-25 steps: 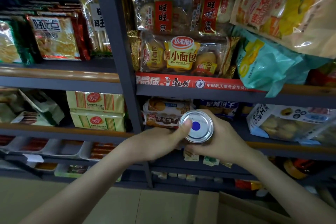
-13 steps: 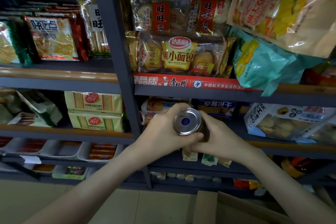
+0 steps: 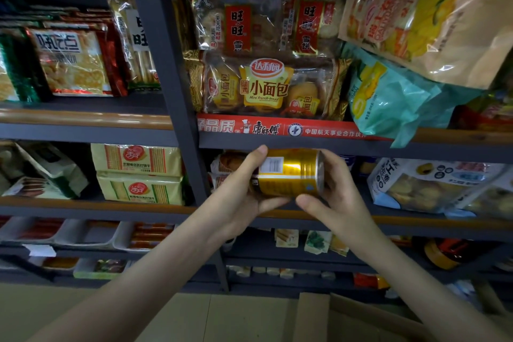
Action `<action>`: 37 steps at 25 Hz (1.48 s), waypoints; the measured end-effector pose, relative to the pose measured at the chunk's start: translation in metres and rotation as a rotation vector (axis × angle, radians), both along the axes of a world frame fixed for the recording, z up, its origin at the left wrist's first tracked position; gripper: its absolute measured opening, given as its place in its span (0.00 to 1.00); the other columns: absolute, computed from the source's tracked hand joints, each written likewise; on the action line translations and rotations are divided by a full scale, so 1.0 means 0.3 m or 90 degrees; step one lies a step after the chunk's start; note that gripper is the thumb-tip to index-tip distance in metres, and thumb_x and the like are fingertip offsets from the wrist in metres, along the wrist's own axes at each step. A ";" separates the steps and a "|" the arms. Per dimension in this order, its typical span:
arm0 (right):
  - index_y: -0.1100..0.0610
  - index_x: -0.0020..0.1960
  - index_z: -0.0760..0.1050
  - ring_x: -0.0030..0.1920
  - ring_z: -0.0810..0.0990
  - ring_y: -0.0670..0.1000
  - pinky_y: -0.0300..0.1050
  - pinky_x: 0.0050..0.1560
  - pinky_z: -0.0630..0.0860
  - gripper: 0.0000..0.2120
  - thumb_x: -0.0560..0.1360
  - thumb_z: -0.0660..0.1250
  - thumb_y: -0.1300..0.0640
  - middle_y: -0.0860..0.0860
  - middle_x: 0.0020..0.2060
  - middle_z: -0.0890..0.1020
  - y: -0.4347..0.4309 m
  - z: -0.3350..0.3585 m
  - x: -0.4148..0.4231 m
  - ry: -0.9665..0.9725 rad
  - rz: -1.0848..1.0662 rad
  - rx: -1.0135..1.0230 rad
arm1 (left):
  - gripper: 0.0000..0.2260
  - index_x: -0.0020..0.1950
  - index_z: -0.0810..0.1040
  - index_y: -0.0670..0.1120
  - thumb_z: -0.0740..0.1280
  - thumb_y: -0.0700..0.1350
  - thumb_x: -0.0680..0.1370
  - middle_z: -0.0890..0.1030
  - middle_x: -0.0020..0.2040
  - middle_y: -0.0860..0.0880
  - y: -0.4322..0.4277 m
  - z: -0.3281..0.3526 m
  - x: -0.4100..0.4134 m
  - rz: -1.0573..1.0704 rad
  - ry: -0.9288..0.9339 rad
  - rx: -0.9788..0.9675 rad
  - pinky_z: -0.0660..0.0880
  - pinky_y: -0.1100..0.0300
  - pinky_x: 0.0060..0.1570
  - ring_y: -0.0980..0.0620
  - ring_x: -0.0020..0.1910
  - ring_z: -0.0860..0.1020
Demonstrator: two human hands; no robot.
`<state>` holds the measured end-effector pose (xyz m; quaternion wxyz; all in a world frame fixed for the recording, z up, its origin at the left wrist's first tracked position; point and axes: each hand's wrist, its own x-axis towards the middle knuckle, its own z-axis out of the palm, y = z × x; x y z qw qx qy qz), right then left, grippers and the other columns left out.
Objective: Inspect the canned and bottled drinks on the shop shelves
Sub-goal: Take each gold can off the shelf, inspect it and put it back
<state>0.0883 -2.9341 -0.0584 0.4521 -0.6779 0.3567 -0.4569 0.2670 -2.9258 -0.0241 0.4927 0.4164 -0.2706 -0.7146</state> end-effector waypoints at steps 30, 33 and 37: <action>0.53 0.59 0.79 0.55 0.82 0.50 0.45 0.57 0.77 0.22 0.68 0.72 0.46 0.49 0.53 0.84 -0.452 1.427 -0.161 0.486 0.095 -0.282 | 0.34 0.68 0.72 0.54 0.53 0.71 0.69 0.78 0.62 0.55 -0.364 1.108 0.025 0.108 -1.131 -0.824 0.72 0.56 0.62 0.56 0.61 0.76; 0.56 0.59 0.79 0.56 0.82 0.54 0.47 0.58 0.76 0.32 0.61 0.76 0.40 0.54 0.54 0.84 -0.544 1.450 -0.162 0.412 0.109 -0.278 | 0.34 0.70 0.69 0.52 0.49 0.70 0.72 0.75 0.67 0.52 -0.424 1.126 0.068 0.162 -1.225 -0.781 0.70 0.55 0.63 0.52 0.65 0.72; 0.50 0.61 0.77 0.55 0.80 0.45 0.37 0.56 0.75 0.24 0.67 0.74 0.44 0.47 0.54 0.83 -0.658 1.496 -0.168 0.517 0.022 -0.267 | 0.28 0.77 0.58 0.51 0.55 0.62 0.80 0.67 0.72 0.48 -0.513 1.103 0.090 0.196 -1.462 -0.702 0.67 0.53 0.66 0.48 0.70 0.67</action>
